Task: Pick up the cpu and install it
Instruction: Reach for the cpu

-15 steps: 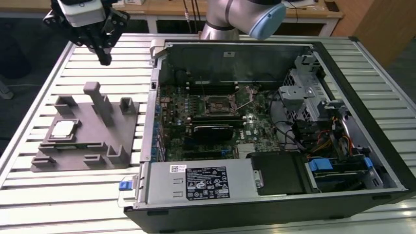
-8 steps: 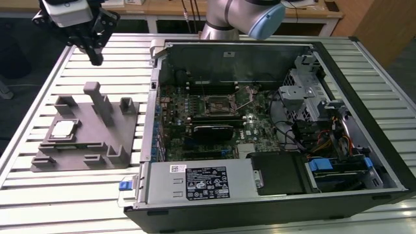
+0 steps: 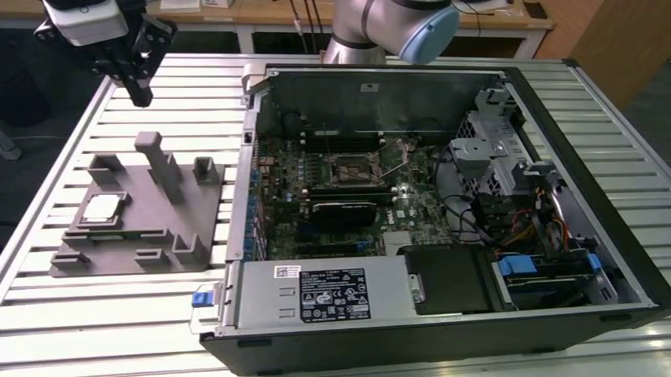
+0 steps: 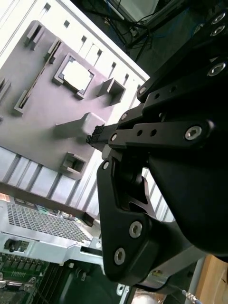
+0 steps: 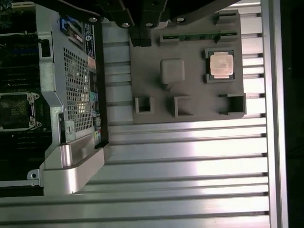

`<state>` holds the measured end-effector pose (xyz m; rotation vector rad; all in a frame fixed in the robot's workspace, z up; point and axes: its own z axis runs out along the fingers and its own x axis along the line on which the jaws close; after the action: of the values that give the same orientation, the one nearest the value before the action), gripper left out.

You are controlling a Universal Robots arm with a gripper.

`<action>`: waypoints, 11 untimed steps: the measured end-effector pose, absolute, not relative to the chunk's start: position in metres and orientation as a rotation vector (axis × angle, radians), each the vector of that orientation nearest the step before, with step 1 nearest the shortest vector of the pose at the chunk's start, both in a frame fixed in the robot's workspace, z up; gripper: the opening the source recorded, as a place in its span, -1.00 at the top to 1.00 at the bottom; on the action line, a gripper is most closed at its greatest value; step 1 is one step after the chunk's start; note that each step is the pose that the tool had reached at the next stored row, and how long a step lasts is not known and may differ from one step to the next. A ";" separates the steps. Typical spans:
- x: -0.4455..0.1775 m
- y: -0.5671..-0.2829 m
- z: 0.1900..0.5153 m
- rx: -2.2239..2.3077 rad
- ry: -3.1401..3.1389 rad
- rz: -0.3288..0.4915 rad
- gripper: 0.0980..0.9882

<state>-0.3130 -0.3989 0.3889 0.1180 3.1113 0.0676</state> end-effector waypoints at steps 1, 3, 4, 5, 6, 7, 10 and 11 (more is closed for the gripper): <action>-0.315 -0.399 0.388 0.118 3.111 0.068 0.98; -0.318 -0.399 0.387 0.118 3.111 0.068 0.98; -0.320 -0.399 0.386 0.118 3.111 0.068 0.98; -0.321 -0.399 0.385 0.118 3.111 0.068 0.98; -0.323 -0.399 0.384 0.118 3.111 0.068 0.98; -0.325 -0.399 0.383 0.118 3.111 0.068 0.98; -0.330 -0.399 0.380 0.118 3.111 0.068 0.98; -0.332 -0.399 0.379 0.118 3.111 0.068 0.98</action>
<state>-0.3315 -0.3990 0.3790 0.1177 3.1113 0.0677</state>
